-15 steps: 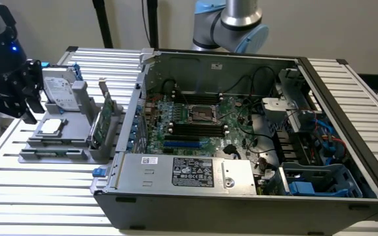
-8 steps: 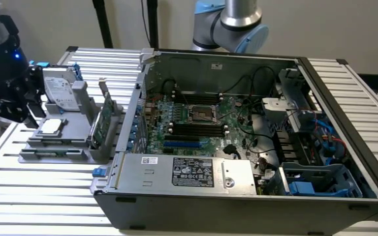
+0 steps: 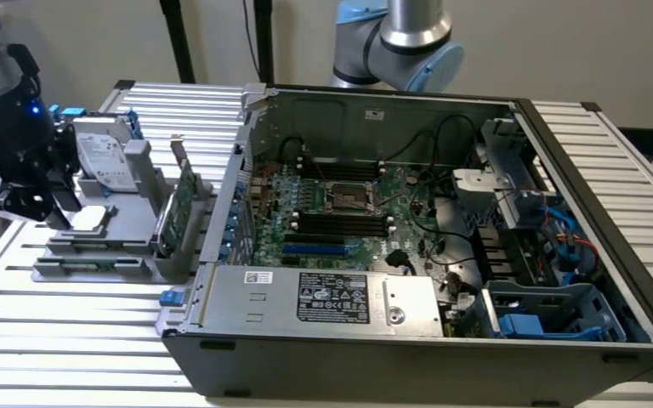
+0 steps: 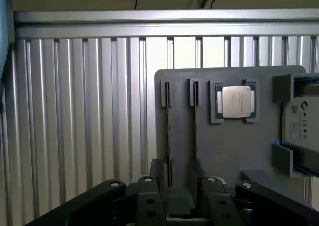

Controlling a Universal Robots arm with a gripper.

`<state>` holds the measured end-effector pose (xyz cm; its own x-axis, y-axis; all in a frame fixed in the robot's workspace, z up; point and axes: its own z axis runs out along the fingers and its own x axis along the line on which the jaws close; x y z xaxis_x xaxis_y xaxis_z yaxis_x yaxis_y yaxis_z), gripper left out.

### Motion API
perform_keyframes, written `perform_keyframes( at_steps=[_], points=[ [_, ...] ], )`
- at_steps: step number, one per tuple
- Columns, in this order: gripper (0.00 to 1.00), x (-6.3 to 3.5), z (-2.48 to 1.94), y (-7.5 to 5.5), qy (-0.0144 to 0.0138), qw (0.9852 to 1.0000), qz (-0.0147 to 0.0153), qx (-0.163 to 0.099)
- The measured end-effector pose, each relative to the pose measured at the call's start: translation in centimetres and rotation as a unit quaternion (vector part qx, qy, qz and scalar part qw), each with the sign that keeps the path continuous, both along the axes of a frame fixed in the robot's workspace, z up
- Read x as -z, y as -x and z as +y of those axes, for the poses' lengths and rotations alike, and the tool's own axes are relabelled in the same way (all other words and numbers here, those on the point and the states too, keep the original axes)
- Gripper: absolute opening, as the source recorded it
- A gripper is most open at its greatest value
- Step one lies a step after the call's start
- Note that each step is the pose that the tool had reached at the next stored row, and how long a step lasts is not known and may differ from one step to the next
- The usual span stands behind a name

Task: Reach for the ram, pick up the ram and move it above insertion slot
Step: 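Pick up the ram and move it above insertion slot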

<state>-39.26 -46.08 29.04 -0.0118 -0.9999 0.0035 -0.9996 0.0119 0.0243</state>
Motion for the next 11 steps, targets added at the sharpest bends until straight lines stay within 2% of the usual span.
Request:
perform_keyframes(
  at_steps=[11],
  points=[
    [0.36,1.99,-0.1,0.0,0.0,0.9999,0.0,-0.014]
  ],
)
